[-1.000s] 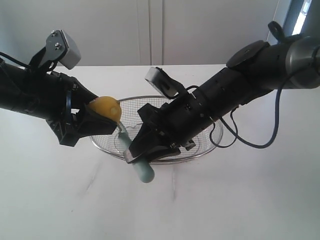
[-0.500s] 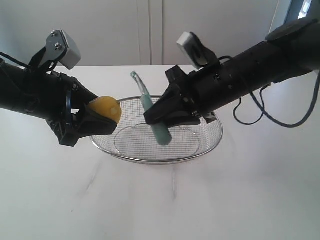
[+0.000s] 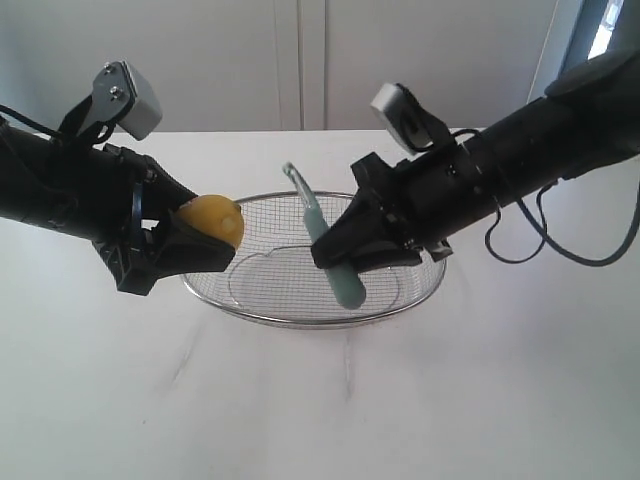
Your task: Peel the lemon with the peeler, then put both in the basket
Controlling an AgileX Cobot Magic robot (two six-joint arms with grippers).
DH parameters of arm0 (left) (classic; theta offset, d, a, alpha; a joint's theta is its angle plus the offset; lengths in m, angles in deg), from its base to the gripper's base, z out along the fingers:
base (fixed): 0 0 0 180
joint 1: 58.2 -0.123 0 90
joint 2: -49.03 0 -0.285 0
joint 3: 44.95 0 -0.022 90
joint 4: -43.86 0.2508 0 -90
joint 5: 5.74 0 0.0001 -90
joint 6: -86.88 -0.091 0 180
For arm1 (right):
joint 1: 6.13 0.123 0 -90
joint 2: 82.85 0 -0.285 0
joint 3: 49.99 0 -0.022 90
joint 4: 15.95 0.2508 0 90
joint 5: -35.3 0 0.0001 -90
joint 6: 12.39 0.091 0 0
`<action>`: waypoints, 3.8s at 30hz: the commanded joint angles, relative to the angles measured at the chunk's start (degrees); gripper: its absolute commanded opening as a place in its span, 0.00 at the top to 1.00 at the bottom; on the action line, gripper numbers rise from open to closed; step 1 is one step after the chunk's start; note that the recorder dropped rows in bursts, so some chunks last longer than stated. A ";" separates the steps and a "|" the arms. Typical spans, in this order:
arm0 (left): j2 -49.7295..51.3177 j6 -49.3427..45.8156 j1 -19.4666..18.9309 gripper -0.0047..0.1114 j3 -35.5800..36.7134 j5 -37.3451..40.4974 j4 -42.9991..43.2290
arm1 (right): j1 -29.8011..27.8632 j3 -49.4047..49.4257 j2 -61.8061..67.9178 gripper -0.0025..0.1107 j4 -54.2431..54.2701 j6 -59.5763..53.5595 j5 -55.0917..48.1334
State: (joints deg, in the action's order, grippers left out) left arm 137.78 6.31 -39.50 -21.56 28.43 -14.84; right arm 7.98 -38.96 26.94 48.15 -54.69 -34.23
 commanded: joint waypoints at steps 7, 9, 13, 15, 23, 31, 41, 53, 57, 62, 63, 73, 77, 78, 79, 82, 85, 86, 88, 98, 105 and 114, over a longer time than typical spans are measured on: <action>-0.29 0.24 0.41 0.96 -0.01 1.36 -1.67 | 5.81 2.58 5.29 0.98 3.78 0.36 -0.43; -0.29 0.24 0.41 0.96 -0.01 1.50 -1.67 | 7.44 2.58 6.06 0.98 4.71 0.36 -0.43; -0.29 0.24 0.41 0.96 -0.01 1.50 -1.67 | 9.58 2.58 6.69 0.98 6.79 0.36 -0.43; -0.29 0.24 0.41 0.96 -0.01 1.50 -1.67 | 9.86 2.58 6.69 0.98 7.43 0.36 -0.43; -0.29 0.24 0.41 0.96 -0.01 1.50 -1.67 | 9.86 2.58 6.69 0.98 10.63 0.23 -0.43; -0.29 0.24 0.41 0.96 -0.01 1.50 -1.67 | 8.44 2.58 6.69 0.98 10.89 0.23 -0.43; -0.29 -0.31 0.41 0.96 -0.01 0.78 -1.00 | 7.52 2.58 6.69 0.98 11.02 0.54 -0.43; 4.55 -0.41 0.41 0.96 -0.01 -1.21 -0.36 | 9.86 2.95 6.69 0.98 10.81 0.50 -0.43; 4.68 -0.41 0.41 0.96 -0.01 -0.97 -0.36 | 9.86 2.95 6.69 0.98 10.81 0.50 -0.43; 4.68 -0.41 0.41 0.96 -0.01 -0.71 -0.36 | 8.28 2.85 6.59 0.98 11.08 0.50 -0.43; 4.68 -0.41 0.41 0.96 -0.01 -0.41 -0.36 | 7.61 2.85 6.46 0.98 11.08 0.50 -0.43; 4.68 -0.41 0.41 0.96 -0.01 0.06 -0.36 | 1.66 2.85 0.53 0.98 11.62 0.50 -0.43; 4.32 -0.41 0.41 0.96 -0.01 0.80 -0.36 | -0.60 2.85 -3.24 0.98 10.63 0.50 -0.43; 3.74 -0.41 0.41 0.96 -0.18 1.31 -0.36 | -1.23 2.85 -4.02 0.98 10.19 0.50 -0.43; 3.01 -0.41 0.41 0.96 -0.59 1.81 -0.67 | -1.70 2.85 -4.71 0.98 9.86 0.50 -0.43; -0.09 -0.27 0.41 0.96 -1.93 4.20 -0.93 | -2.14 2.85 -5.35 0.98 8.94 0.50 -0.43; -4.29 -0.27 0.41 0.96 -2.34 5.27 -0.93 | -2.14 2.85 -5.35 0.98 7.43 0.39 -0.43; -5.24 -0.27 0.41 0.96 -2.34 5.27 -0.93 | -2.14 2.85 -5.35 0.98 6.99 0.39 -0.43; -7.15 -0.27 0.41 0.96 -2.34 5.35 -0.93 | -2.14 2.96 -5.35 0.98 6.11 0.39 -0.43; -8.35 -0.17 0.41 0.96 -2.23 4.99 -0.81 | 0.25 2.96 -4.53 0.98 4.42 0.56 -0.43; -8.35 -0.17 0.41 0.96 -2.23 4.99 -0.81 | 6.48 2.96 0.30 0.98 4.64 0.56 -0.43; -8.25 -0.17 0.41 0.96 -2.16 4.96 -0.81 | 10.38 2.96 1.72 0.98 8.23 0.97 -0.43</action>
State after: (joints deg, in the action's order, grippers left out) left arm 130.10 5.98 -39.50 -23.51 32.50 -14.00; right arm 17.88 -36.22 28.90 54.33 -53.71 -34.19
